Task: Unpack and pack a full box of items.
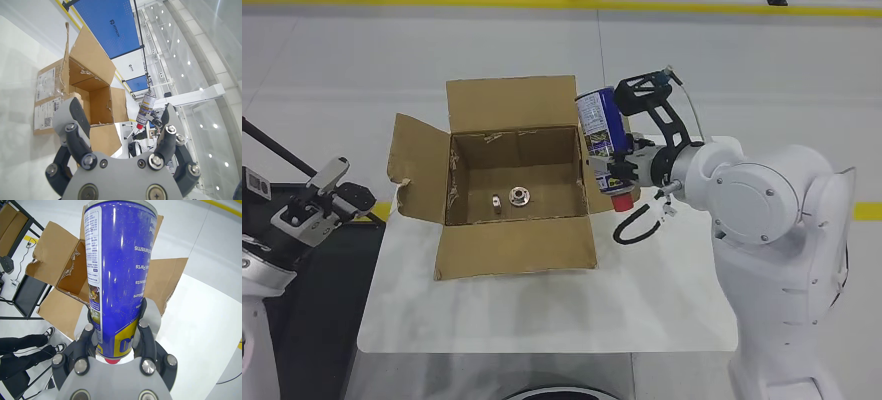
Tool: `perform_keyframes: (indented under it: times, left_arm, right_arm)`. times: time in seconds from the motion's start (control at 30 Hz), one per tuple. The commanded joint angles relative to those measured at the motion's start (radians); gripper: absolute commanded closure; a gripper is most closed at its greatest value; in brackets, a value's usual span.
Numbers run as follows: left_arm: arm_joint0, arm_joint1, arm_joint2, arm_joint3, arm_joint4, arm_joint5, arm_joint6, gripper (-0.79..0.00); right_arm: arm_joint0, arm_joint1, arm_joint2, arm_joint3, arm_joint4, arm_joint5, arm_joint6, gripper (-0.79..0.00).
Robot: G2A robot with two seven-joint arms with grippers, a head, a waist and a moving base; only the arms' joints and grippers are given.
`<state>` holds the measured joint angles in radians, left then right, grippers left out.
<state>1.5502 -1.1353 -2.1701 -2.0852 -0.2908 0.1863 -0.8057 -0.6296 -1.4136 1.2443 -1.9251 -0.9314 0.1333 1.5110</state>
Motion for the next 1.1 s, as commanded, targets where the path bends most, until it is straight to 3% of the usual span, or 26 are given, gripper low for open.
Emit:
perform_keyframes:
  times: [0.0,0.23,0.47,0.8,0.97,1.07]
  left_arm:
    - [0.000,0.000,0.000,0.000,0.000,0.000,0.000,-0.785]
    - [-0.012,0.000,0.039,0.025,-0.050,0.036,0.030,-0.785]
    - [0.010,0.008,-0.023,0.074,-0.235,0.160,-0.066,-0.785]
    - [0.201,0.021,-0.112,-0.014,-0.230,0.224,-0.273,-0.785]
    - [0.291,0.024,-0.049,-0.030,-0.155,0.198,-0.326,-0.785]
    - [0.315,0.023,0.011,-0.028,-0.103,0.178,-0.275,-0.785]
  right_arm:
    - [0.000,0.000,0.000,0.000,0.000,0.000,0.000,0.000]
    - [-0.029,0.002,-0.009,0.005,-0.009,-0.018,-0.046,0.000]
    - [-0.051,0.017,0.005,0.014,-0.095,-0.029,-0.042,0.000]
    - [-0.036,0.036,0.067,0.005,-0.144,-0.065,-0.025,0.000]
    - [-0.024,0.044,0.097,-0.009,-0.142,-0.079,-0.026,0.000]
    - [-0.016,0.048,0.104,-0.011,-0.142,-0.084,-0.025,0.000]
